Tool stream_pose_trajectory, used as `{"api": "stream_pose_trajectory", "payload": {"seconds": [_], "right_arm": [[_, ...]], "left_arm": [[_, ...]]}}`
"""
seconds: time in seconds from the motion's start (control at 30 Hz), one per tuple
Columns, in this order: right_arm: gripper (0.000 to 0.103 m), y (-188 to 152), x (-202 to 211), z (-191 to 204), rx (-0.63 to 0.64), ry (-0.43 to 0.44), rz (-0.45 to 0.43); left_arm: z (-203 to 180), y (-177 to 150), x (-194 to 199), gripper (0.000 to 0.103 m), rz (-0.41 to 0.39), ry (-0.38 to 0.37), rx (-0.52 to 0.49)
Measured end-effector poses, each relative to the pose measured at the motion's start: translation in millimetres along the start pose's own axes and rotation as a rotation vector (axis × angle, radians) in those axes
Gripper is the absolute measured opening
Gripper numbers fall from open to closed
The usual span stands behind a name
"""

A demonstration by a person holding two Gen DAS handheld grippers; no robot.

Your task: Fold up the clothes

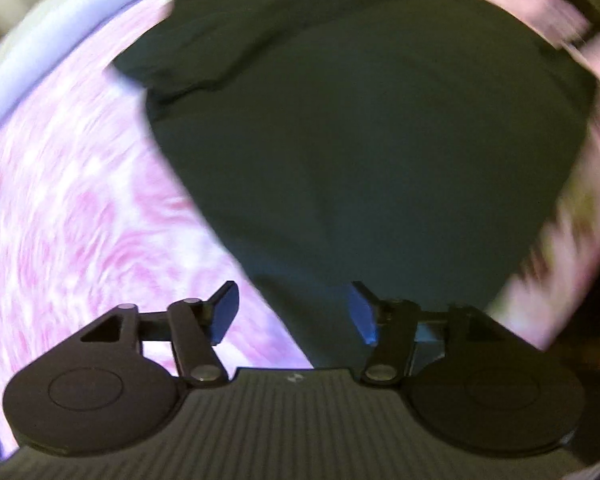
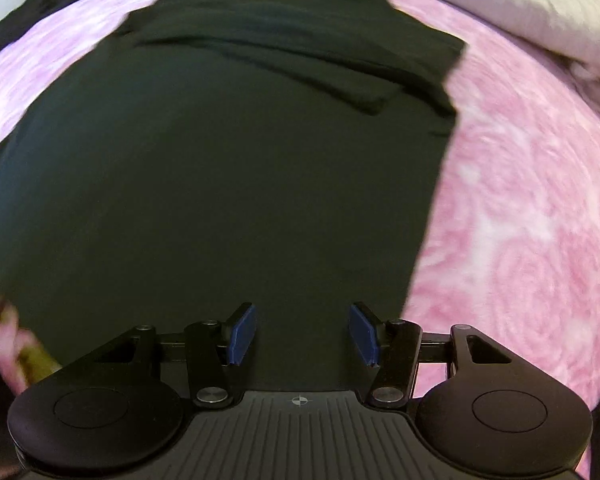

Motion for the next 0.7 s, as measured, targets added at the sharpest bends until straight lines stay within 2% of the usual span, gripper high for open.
{"api": "stream_pose_trajectory", "payload": {"seconds": [0.1, 0.17, 0.2, 0.3, 0.4, 0.5, 0.57, 0.63, 0.67, 0.7], "right_arm": [[0.056, -15.0, 2.6, 22.3, 0.047, 0.005, 0.006], [0.056, -25.0, 3.7, 36.6, 0.072, 0.007, 0.012], [0.056, -29.5, 4.3, 43.1, 0.075, 0.007, 0.014], [0.056, -42.5, 4.7, 62.6, 0.089, 0.000, 0.023], [0.056, -53.5, 4.6, 78.6, 0.115, -0.023, 0.025], [0.056, -63.0, 6.3, 88.7, 0.170, -0.048, 0.007], [0.056, -72.3, 7.9, 97.6, 0.233, -0.074, -0.003], [0.056, -82.4, 6.8, 109.4, 0.305, -0.104, -0.011], [0.056, -87.0, 6.4, 116.0, 0.350, -0.119, -0.023], [0.056, -90.9, 6.0, 123.1, 0.402, -0.132, -0.041]], "left_arm": [[-35.4, -26.4, 9.3, 0.061, -0.040, -0.001, -0.187], [-53.9, -44.9, 7.2, 0.061, -0.048, 0.025, -0.316], [-62.7, -54.0, 4.9, 0.061, -0.051, 0.049, -0.384], [-79.2, -70.5, -12.0, 0.060, -0.061, 0.197, -0.580], [-85.6, -74.6, -24.5, 0.063, -0.081, 0.256, -0.693], [-87.1, -67.0, -32.0, 0.063, -0.123, 0.314, -0.758], [-77.7, -59.8, -36.4, 0.052, -0.113, 0.308, -0.724], [-70.1, -52.7, -38.4, 0.014, -0.105, 0.309, -0.683], [-67.0, -49.1, -38.4, 0.008, -0.101, 0.313, -0.659], [-63.8, -45.5, -38.3, 0.008, -0.098, 0.315, -0.634]]}}
Point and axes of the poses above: each gripper's, at about its wrist camera, not at the fingertips, and x roughly against the way its jaws point, z to its left, y to its top, the point moved 5 cm from there along -x, roughly the way its jaws point, and after that the axes turned 6 degrees about z, right-handed, at the moved point
